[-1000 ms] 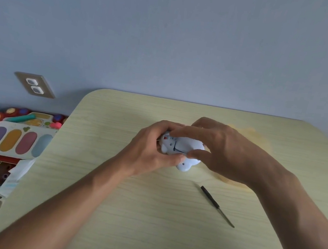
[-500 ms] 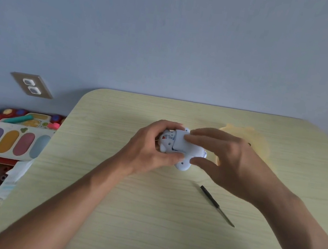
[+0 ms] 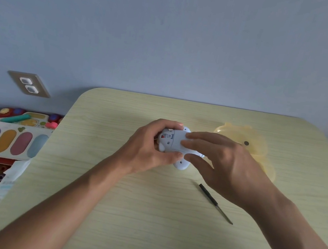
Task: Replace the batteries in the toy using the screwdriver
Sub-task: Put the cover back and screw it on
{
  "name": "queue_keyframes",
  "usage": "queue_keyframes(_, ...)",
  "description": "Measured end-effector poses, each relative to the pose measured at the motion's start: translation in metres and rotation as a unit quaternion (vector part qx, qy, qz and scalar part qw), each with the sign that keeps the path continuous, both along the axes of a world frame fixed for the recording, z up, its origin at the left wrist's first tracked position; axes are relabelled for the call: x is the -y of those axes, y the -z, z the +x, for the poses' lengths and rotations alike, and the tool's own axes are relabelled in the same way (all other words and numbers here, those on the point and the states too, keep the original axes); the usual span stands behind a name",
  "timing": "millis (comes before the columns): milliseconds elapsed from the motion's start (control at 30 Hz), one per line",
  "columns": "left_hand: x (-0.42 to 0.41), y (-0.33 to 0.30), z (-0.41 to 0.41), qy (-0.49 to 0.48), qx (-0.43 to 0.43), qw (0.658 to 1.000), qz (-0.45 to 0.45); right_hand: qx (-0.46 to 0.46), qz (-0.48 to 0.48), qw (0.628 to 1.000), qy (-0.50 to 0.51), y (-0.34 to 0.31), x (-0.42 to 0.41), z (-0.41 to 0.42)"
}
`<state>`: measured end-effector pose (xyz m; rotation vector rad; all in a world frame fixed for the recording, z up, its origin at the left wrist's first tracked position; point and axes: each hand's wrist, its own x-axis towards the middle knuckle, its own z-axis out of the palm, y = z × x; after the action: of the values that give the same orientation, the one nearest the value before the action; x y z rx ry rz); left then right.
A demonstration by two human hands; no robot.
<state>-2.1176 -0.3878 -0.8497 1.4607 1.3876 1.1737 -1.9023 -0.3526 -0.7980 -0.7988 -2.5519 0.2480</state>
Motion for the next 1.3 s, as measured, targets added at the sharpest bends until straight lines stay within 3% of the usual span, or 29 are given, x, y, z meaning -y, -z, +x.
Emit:
queue_keyframes(100,0.000,0.000,-0.001,0.002,-0.001,1.000,-0.003,0.006,0.009,1.000,-0.006,-0.002,0.002,-0.002)
queue_keyframes(300,0.000,0.001,0.000,-0.010,-0.013,1.000,-0.007,0.003,-0.091,0.994,0.052,-0.012,0.008,0.021)
queue_keyframes(467,0.000,0.001,0.000,-0.010,-0.025,1.000,-0.003,0.102,-0.191,0.966,0.142,-0.016,0.020,0.032)
queue_keyframes(667,0.002,0.000,0.000,-0.012,-0.039,0.999,0.006,0.222,-0.139,0.951,0.167,-0.004,0.030,0.025)
queue_keyframes(933,0.003,-0.001,0.001,-0.013,-0.036,0.999,0.005,0.200,-0.136,0.957,0.163,0.005,0.030,0.022)
queue_keyframes(1033,0.003,-0.001,0.002,-0.016,-0.027,0.999,-0.004,0.109,-0.222,0.956,0.158,-0.015,0.023,0.023)
queue_keyframes(1133,0.003,-0.002,0.003,-0.024,-0.020,0.999,-0.017,-0.083,-0.327,0.933,0.128,-0.044,0.012,0.015)
queue_keyframes(1233,0.004,-0.003,0.003,-0.022,-0.026,0.999,-0.013,-0.227,-0.372,0.896,0.087,-0.056,-0.002,-0.003)
queue_keyframes(1300,0.004,-0.004,0.003,-0.017,-0.025,0.999,-0.011,-0.273,-0.377,0.883,0.062,-0.053,-0.011,-0.017)
